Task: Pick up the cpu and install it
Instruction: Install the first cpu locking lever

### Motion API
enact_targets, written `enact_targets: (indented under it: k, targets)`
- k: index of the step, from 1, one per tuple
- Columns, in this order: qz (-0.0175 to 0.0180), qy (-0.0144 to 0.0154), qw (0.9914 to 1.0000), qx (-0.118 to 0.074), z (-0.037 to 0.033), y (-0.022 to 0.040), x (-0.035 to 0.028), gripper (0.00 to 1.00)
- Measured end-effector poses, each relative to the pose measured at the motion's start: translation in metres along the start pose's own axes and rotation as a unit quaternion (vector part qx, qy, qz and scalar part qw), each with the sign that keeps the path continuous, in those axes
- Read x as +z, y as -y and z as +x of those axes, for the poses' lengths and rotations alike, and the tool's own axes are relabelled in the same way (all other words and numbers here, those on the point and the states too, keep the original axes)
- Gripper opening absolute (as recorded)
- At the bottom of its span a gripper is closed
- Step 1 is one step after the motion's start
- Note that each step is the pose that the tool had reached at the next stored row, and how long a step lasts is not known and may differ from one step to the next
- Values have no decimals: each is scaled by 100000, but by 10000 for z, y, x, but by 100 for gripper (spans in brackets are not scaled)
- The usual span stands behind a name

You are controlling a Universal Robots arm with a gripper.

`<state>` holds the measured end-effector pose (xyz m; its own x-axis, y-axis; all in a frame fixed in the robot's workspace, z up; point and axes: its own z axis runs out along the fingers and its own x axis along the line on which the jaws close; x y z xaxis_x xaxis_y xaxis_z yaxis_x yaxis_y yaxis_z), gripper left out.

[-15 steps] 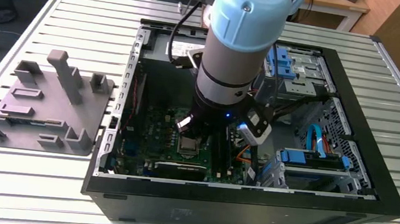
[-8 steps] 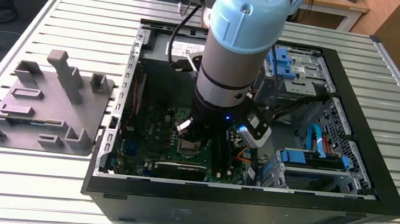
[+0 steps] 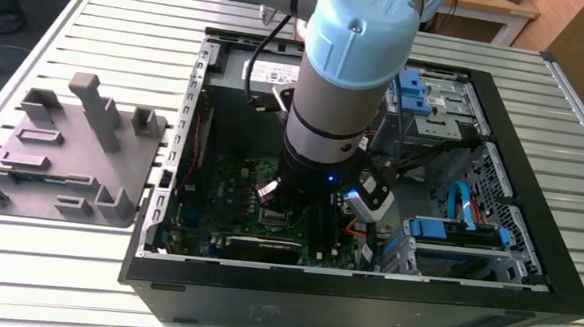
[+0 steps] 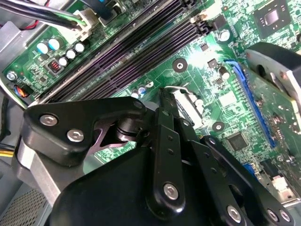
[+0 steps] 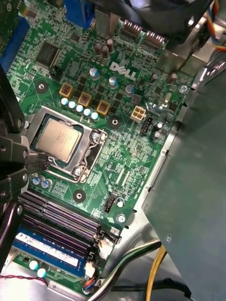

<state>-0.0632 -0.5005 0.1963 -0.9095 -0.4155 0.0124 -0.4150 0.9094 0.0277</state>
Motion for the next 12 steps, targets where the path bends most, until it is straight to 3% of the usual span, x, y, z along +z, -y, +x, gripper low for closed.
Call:
enact_targets:
  k: [12]
  targets:
    - [7,-9,100000,11,-12,25,69,11]
